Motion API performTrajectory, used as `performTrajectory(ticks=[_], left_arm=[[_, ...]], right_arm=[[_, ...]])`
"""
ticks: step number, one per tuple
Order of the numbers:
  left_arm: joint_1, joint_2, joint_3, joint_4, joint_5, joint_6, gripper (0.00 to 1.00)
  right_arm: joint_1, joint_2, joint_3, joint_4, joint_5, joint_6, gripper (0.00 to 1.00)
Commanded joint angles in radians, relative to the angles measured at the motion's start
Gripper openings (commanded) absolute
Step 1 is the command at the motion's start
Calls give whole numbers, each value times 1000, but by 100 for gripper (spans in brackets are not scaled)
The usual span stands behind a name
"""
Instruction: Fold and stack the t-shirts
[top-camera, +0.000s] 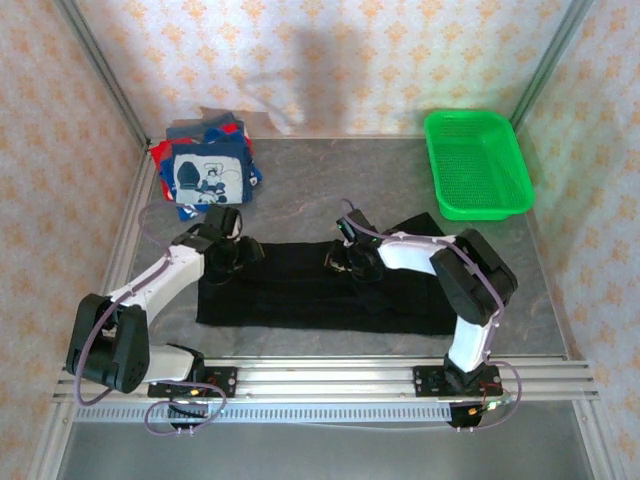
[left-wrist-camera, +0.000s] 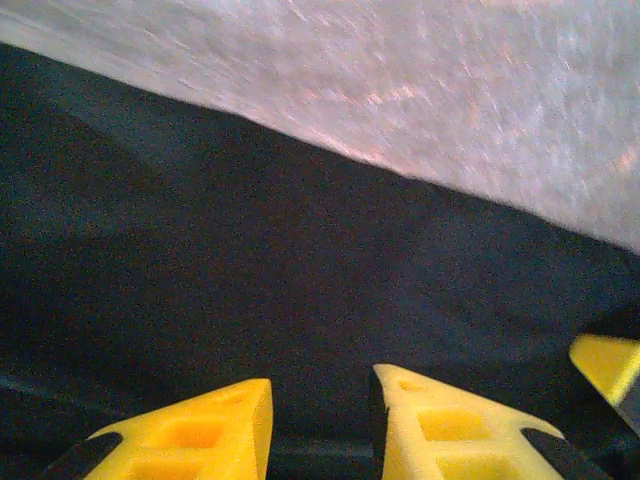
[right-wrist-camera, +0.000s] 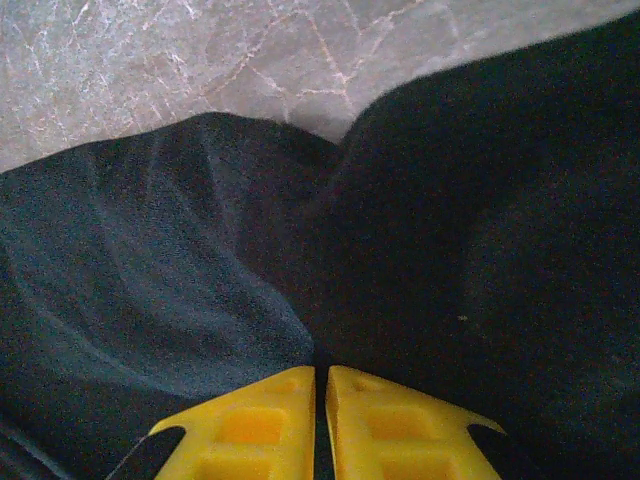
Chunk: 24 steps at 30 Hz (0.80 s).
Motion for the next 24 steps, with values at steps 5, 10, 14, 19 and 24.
performTrajectory(ticks=[5,10,14,19,24], left_arm=[[125,111,7,-62,-78,1,29],[182,167,-8,-94,-166,14,28],[205,153,-27,-130,-191,28,27],[250,99,-84,-191,-212,16,26],[262,7,-106,-234,-189,14,27]], right_arm=[[4,0,-47,-123,108,-23,14],[4,1,-47,-122,107,-21,14],[4,-3,-51,-129,117,-26,13],[5,-2,-48,-134,124,-26,14],[4,6,-34,-151,132,-31,13]])
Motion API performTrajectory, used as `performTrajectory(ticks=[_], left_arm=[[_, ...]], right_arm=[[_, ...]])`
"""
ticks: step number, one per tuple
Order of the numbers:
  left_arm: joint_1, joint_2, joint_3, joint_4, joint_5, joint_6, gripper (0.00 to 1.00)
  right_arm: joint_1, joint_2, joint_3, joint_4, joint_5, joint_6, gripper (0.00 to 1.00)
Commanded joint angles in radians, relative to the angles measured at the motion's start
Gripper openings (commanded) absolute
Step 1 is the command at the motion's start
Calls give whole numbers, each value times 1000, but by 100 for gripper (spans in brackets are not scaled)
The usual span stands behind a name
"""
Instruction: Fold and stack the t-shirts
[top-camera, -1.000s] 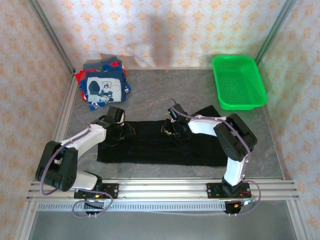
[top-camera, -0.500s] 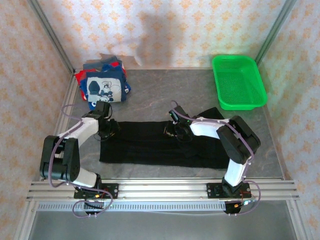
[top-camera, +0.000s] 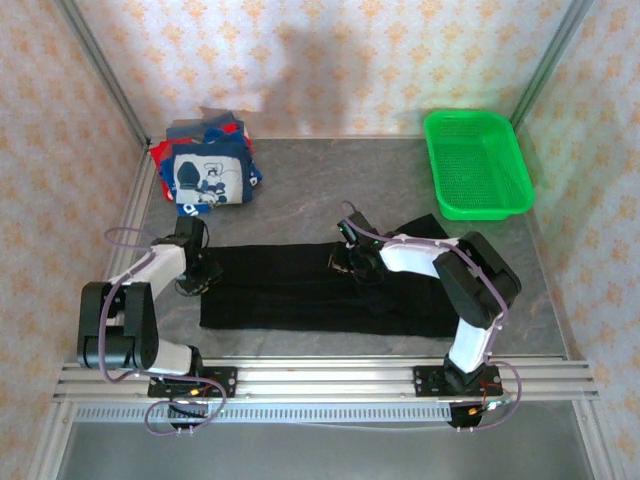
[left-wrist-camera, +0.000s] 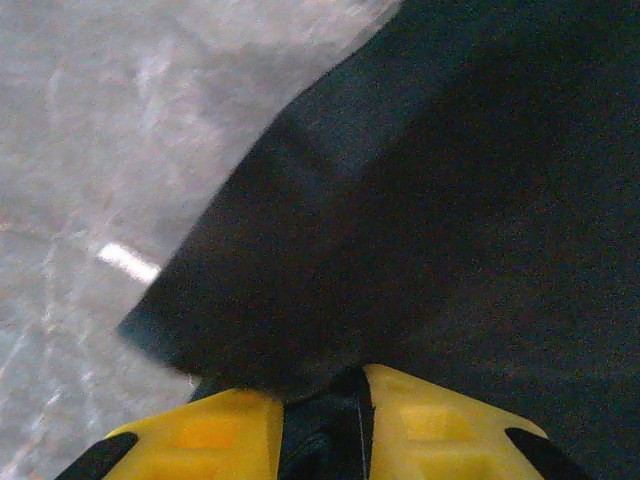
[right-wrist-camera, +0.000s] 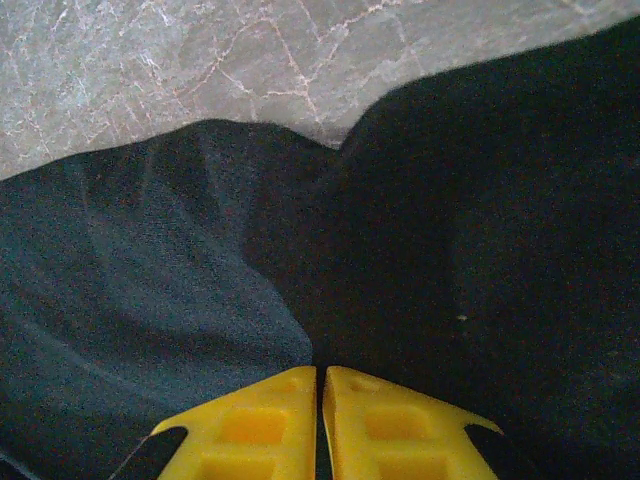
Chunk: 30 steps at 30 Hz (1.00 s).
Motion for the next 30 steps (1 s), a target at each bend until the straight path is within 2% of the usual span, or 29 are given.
performTrajectory(ticks=[1,8,12,17,23,25,30], left_arm=[[8,-84,-8,-81,-21,3,27],[41,-230,59,-138,-24,-35,30],[87,-221,109,-158,-32,-35,31],[161,-180,104,-96,17,-42,32],[202,-124,62,45,130,-55,31],[202,-122,46,108,199,-67,31],[188,-152,54,191,359,-43,32]], right_arm=[[-1,25,-17,-141,87,-24,13],[-1,15,-9,-141,90,-21,13],[-1,-12,-11,-135,96,-20,14],[-1,-57,-14,-119,96,-25,16],[-1,-67,-6,-120,83,-29,18],[-1,-72,-3,-128,86,-28,18],[-5,-167,36,-207,165,-80,25]])
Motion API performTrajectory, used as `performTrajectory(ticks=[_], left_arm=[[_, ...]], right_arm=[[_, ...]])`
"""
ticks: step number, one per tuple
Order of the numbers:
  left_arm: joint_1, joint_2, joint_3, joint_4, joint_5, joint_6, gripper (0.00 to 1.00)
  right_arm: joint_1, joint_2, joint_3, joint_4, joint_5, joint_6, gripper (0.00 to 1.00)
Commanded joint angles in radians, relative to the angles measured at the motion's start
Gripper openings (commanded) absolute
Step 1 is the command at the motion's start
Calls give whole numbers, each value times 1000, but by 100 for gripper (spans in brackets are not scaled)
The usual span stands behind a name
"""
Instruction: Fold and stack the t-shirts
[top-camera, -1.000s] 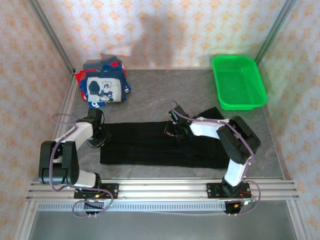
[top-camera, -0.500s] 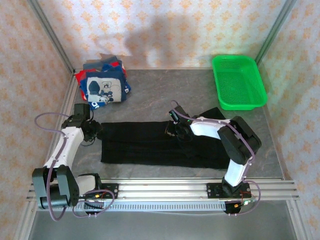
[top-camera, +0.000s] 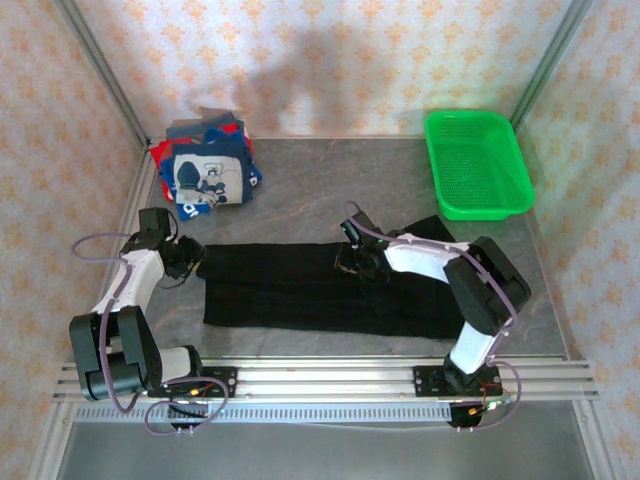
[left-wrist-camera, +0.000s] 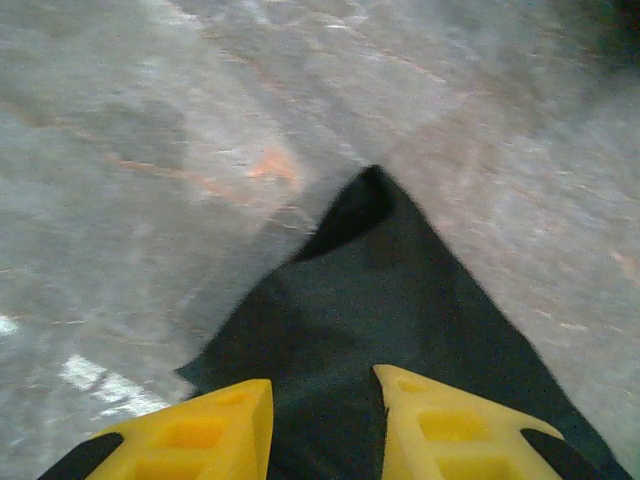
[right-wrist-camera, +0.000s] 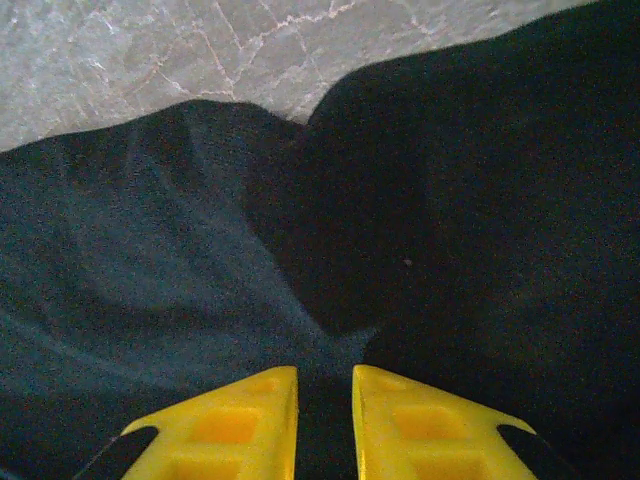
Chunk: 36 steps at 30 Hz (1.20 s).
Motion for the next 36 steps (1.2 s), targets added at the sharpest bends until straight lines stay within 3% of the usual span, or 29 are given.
performTrajectory(ticks=[1,5,10,13,23,29,36], left_arm=[[-24,-33,25,81,140,29,33],[-116,-70,93,32,143,96,38],[-260,-97,183,-23,70,167,59],[-314,-81,212,-26,38,182,66],[-453,88,296,-22,-8,223,66],[-532,266,395,-52,-14,260,63],[-560,420,417,48,32,197,60]], right_arm=[[-12,-112,45,-105,103,-55,28],[-73,-210,76,-195,133,-79,39],[-223,-348,75,-330,184,-105,51],[-320,-410,50,-378,186,-128,56],[-506,-468,-37,-451,168,-160,58],[-577,-366,-29,-331,111,-242,55],[-590,-164,29,-193,85,-251,45]])
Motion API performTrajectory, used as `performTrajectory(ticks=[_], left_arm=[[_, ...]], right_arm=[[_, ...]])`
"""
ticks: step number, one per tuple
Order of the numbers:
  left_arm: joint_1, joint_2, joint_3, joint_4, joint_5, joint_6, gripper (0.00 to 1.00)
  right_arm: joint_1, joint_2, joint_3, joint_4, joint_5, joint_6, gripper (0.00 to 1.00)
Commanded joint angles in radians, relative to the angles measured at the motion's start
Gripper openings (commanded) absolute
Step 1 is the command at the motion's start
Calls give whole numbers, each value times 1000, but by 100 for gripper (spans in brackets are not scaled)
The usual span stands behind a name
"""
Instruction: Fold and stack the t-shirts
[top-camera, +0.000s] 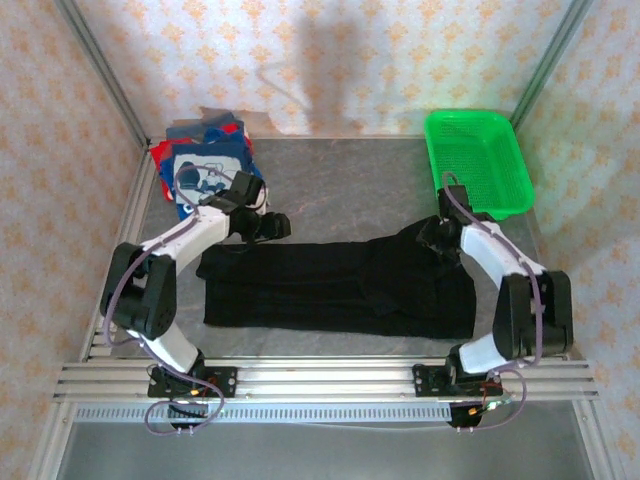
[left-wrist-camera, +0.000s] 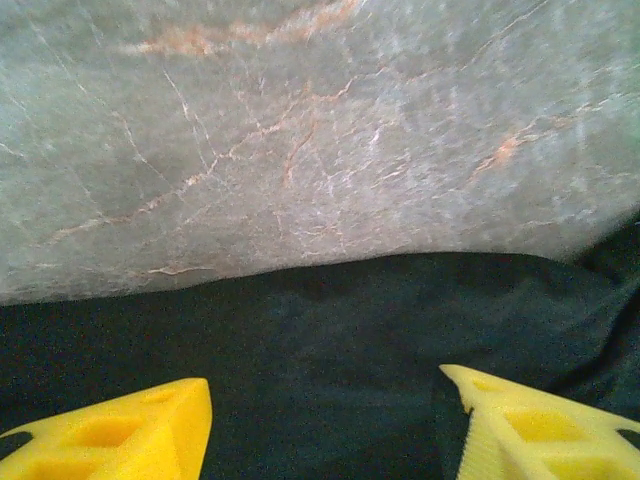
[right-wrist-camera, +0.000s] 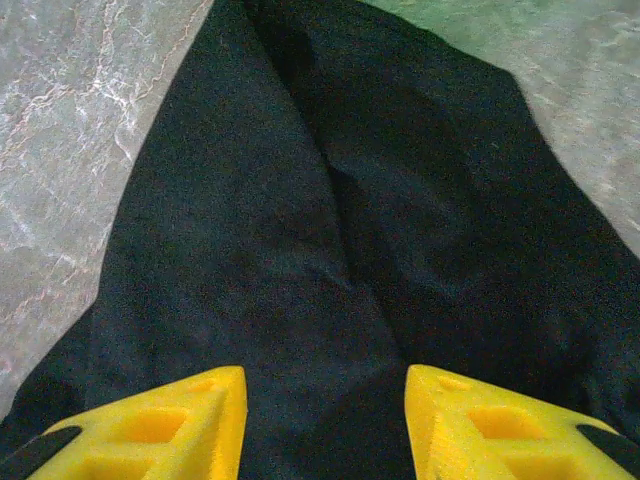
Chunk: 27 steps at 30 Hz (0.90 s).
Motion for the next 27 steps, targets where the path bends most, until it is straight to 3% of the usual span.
performTrajectory(ticks=[1,12,15,21,27], left_arm=[[-9,44,33,46,20,-22,60],[9,164,-28,93,-21,-48,55],[34,164,-59,99,-31,-51,55],[72,158,-112,108,-37,-47,54],[98,141,-156,131,-36,-60,54]], right_arm=[[-6,74,47,94,-1,-19,44],[-6,234,99,163,107,-35,34],[-6,246,91,197,129,-32,28],[-6,263,102,206,141,-18,2],[-6,183,61,206,150,-6,0]])
